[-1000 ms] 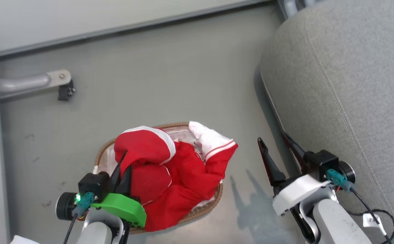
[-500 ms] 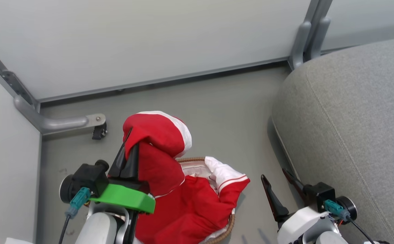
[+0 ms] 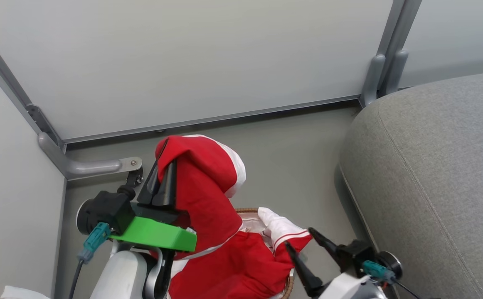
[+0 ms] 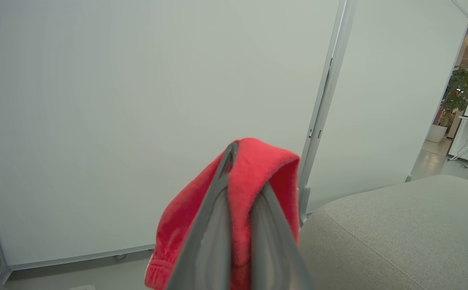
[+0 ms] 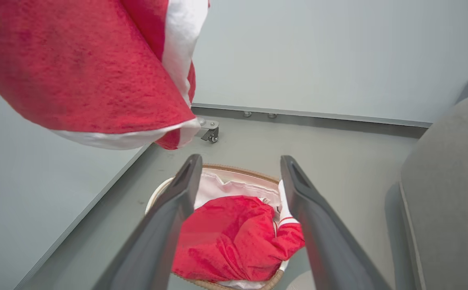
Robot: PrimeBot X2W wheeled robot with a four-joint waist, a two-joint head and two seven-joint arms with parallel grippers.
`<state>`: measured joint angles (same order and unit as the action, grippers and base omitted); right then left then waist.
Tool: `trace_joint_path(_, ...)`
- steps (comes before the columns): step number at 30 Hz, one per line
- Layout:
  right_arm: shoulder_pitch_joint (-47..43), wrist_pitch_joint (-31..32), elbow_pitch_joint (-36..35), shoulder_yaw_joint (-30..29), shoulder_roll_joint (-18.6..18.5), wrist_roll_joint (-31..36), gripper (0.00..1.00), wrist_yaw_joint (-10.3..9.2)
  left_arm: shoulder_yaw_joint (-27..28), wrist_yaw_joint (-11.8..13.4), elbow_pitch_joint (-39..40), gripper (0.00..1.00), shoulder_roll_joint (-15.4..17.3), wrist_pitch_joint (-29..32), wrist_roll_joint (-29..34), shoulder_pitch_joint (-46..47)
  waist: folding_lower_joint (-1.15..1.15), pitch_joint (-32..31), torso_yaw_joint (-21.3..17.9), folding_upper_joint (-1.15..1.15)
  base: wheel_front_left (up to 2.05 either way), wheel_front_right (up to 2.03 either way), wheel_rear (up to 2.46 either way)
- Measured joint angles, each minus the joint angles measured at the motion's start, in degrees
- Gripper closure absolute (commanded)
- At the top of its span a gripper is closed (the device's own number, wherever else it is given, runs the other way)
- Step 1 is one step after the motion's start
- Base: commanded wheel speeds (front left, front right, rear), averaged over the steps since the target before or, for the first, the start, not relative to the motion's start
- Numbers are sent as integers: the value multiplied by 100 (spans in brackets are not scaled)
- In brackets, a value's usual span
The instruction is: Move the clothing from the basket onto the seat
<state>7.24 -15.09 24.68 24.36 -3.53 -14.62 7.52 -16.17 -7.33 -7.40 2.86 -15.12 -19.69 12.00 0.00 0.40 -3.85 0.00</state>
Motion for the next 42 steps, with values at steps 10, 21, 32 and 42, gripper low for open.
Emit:
trace_joint_path(10,1276,0,-183,1674,-235,-468,0,0,-353,0,102,100,-2,0,-94,34,0,64,128,0,0,0,0)
trace_joint_path(21,2343,0,495,2463,-82,-594,0,0,-845,-4,211,100,-4,0,-198,93,0,101,407,0,0,0,0)
trace_joint_path(32,2377,0,1000,2499,60,-558,100,0,-1139,-4,296,100,-4,0,-246,101,0,90,672,0,0,0,0)
trace_joint_path(42,2272,0,967,2421,71,-612,100,0,-1007,-4,278,100,-4,0,-241,95,0,100,593,0,0,0,0)
